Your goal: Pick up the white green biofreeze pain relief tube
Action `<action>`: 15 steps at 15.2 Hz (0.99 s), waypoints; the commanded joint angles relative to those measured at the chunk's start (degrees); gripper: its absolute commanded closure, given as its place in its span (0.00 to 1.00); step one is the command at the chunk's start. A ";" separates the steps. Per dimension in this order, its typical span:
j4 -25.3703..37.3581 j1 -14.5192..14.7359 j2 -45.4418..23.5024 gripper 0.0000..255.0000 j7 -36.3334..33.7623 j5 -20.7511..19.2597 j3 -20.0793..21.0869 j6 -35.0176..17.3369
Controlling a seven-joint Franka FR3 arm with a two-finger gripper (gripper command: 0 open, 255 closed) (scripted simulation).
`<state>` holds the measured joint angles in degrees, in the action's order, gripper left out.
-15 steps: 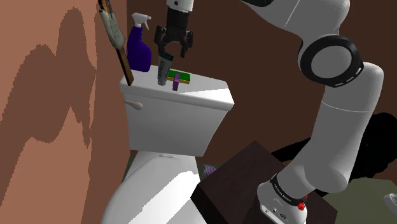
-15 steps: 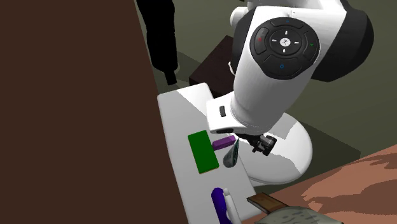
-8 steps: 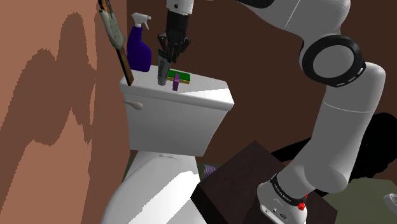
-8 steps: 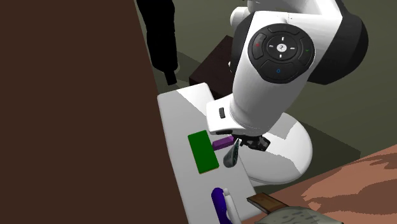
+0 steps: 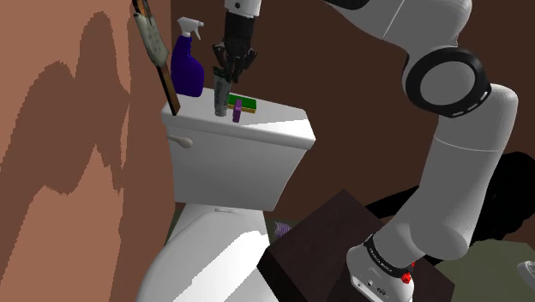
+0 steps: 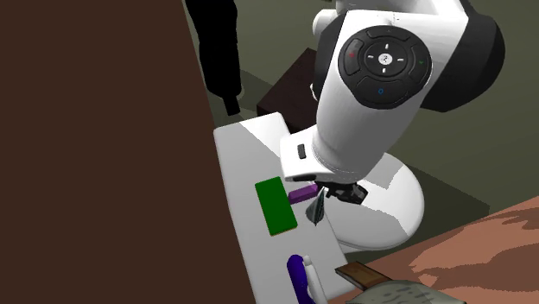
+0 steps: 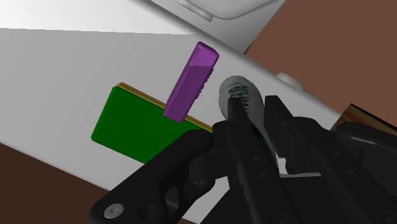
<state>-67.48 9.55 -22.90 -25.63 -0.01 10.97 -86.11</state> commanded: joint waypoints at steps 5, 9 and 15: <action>8.04 0.56 -2.21 1.00 -0.39 -0.38 0.04 5.84; 15.51 1.22 -4.86 1.00 -0.71 -0.82 0.04 10.66; 27.49 2.51 -9.95 1.00 -1.06 -1.63 -0.09 17.54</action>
